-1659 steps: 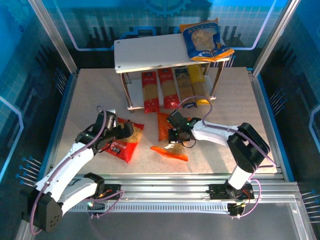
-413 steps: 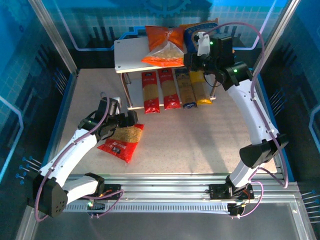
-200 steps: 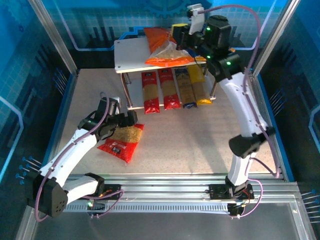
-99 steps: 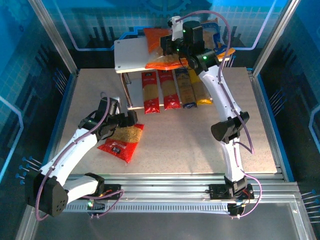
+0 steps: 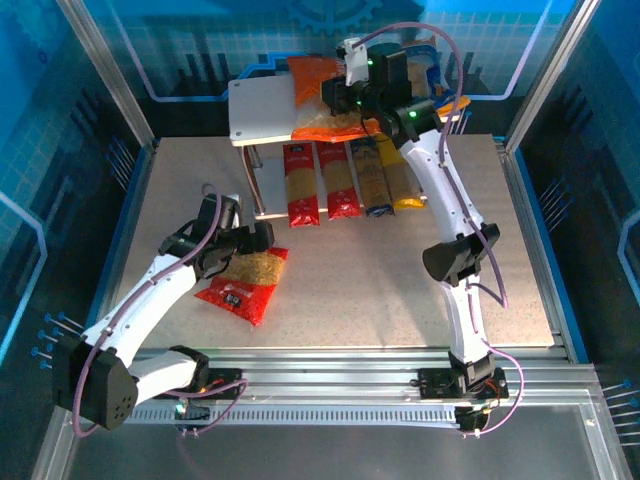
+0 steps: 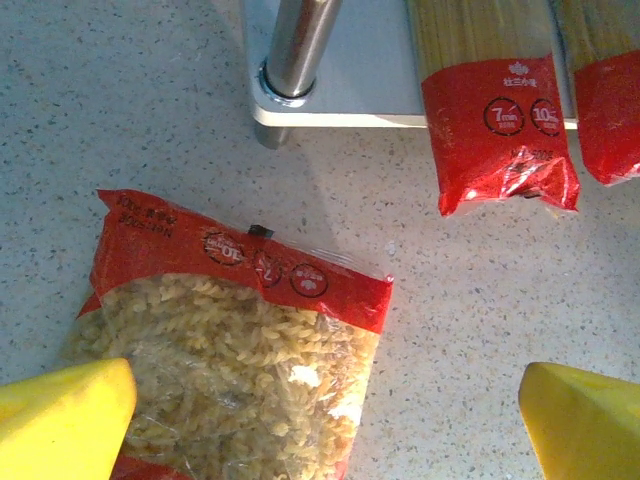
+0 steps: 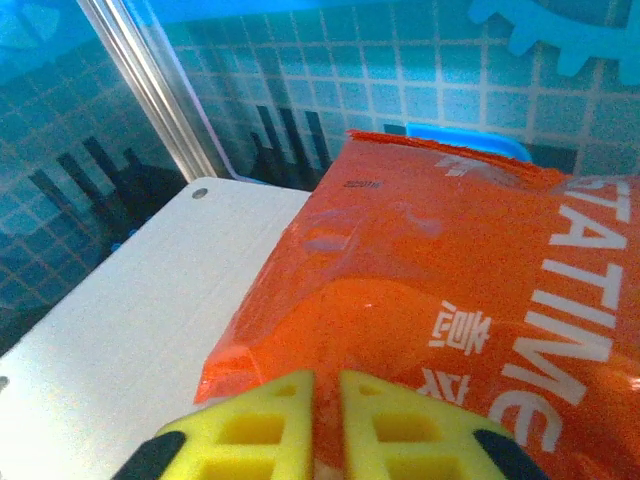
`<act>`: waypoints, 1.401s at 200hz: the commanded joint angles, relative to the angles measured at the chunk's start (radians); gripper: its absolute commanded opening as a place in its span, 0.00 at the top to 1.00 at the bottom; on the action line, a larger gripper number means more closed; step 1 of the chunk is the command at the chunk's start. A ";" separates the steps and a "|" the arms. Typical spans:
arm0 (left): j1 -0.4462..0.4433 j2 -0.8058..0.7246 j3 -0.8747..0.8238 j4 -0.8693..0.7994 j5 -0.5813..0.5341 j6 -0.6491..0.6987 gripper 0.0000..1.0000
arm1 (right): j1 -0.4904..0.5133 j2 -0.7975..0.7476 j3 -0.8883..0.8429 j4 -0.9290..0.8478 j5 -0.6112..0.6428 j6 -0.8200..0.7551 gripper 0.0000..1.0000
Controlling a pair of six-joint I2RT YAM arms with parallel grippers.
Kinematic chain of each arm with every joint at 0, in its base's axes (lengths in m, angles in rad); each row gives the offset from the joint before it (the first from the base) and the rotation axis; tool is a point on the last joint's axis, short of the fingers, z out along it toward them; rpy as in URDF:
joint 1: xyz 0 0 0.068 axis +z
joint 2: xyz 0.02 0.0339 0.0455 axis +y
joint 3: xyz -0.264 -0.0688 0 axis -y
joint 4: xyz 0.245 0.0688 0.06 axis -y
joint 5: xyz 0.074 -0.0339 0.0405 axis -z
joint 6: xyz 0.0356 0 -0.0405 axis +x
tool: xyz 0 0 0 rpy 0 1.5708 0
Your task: Place and organize the pasta boxes and bags onto the shelf
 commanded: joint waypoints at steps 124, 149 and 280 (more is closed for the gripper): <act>0.013 -0.053 -0.102 -0.019 -0.074 -0.041 0.01 | -0.082 -0.414 -0.359 0.465 -0.287 0.088 0.58; 0.013 -0.045 -0.107 -0.050 -0.053 -0.055 0.01 | -0.080 -0.673 -0.693 0.509 -0.201 0.040 0.43; -0.072 0.209 -0.094 -0.104 -0.087 -0.098 0.00 | -0.079 -1.365 -1.385 0.397 0.029 0.000 0.31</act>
